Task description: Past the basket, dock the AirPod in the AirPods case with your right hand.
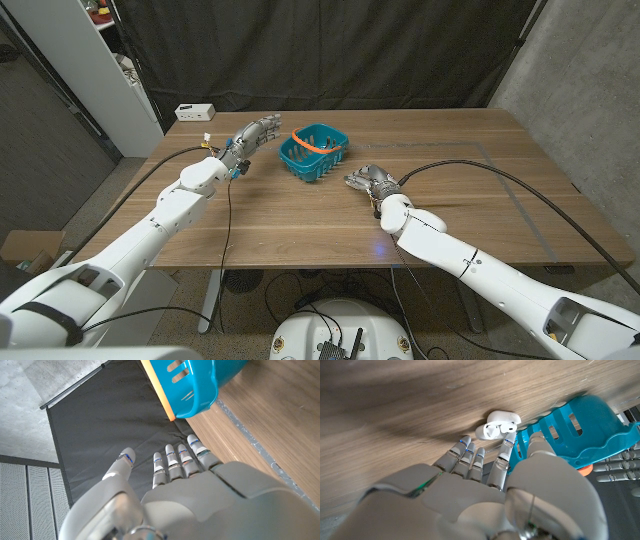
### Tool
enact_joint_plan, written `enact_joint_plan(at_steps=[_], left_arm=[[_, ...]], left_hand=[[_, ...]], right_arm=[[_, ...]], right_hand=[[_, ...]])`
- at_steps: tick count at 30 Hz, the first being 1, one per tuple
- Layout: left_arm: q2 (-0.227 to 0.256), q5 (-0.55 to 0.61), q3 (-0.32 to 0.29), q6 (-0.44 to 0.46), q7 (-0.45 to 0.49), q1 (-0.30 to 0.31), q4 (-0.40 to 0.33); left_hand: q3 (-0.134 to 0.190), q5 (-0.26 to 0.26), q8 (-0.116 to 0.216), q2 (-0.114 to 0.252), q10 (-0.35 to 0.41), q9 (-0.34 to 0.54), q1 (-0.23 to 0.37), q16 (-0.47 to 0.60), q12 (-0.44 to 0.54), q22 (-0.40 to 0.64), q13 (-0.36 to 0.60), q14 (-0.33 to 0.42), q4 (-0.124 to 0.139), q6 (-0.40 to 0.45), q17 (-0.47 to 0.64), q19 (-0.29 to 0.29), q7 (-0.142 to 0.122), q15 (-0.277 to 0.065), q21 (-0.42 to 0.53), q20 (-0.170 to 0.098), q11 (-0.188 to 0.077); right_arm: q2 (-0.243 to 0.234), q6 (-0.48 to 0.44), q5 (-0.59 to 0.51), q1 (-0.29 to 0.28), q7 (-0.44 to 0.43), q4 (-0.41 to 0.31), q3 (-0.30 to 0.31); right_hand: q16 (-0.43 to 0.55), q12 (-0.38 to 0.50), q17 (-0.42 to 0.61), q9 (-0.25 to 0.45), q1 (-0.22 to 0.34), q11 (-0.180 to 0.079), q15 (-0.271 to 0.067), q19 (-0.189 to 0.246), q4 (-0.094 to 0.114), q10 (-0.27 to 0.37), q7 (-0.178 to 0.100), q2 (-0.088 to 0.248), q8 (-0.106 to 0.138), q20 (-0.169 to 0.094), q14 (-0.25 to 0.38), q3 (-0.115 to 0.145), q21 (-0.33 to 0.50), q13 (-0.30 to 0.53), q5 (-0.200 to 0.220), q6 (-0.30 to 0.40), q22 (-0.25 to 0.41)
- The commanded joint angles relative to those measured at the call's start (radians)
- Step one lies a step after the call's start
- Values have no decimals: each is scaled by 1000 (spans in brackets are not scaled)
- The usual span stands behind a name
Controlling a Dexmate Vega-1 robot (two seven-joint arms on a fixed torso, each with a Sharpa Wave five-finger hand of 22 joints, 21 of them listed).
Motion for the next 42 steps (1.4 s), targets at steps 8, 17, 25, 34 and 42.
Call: enact_joint_plan(at_steps=[8,17,25,34,42], left_arm=[[-17,-2,13,-5,-18,-9,23],[-15,-4,10,6,-4,-1,12],[-15,-7,10,-1,-14,-2,21],[-12,-10,5,-5,-12,3,22],[-7,-12,3,-4,-16,4,21]], left_hand=[[1,8,0,-1,-3,6,-1,0,3,2,0,-8,-6,1,2,-2,0,5,-1,7,4],[2,9,0,0,-3,6,1,1,3,2,0,-8,-7,1,2,-3,-1,6,-1,8,4],[3,9,-1,1,-1,6,4,1,4,2,0,-7,-10,0,1,-3,-1,6,-1,10,1],[5,10,0,2,1,6,7,2,5,2,-1,-4,-13,0,1,-1,-5,0,0,10,0],[6,10,0,2,2,6,10,2,6,3,-1,-4,-15,0,0,0,-7,-1,1,12,-2]], right_arm=[[-37,-108,74,71,127,-27,-34],[-56,-18,88,49,102,-24,-23],[-64,142,105,1,69,-2,18],[-59,316,147,-43,72,44,65],[-38,276,135,-28,83,46,54]], right_hand=[[-28,-19,6,-11,-61,-26,-17,-40,6,-41,-34,14,-35,32,-77,-6,-22,-5,8,-54,5],[-27,-20,7,-15,-64,-31,-19,-44,-1,-47,-55,22,-50,34,-79,-2,-20,-7,10,-96,6],[-21,-14,-1,-16,-24,-35,-30,-35,-36,-33,-74,27,-44,39,-52,20,-15,-9,14,-97,5],[-17,4,-18,-15,57,-53,-56,-24,-97,10,-109,4,-35,42,-17,49,-11,-5,8,-94,3],[-21,-7,-27,-11,113,-54,-58,-19,-102,-21,-104,-12,-52,40,-17,66,-11,0,4,-158,3]])
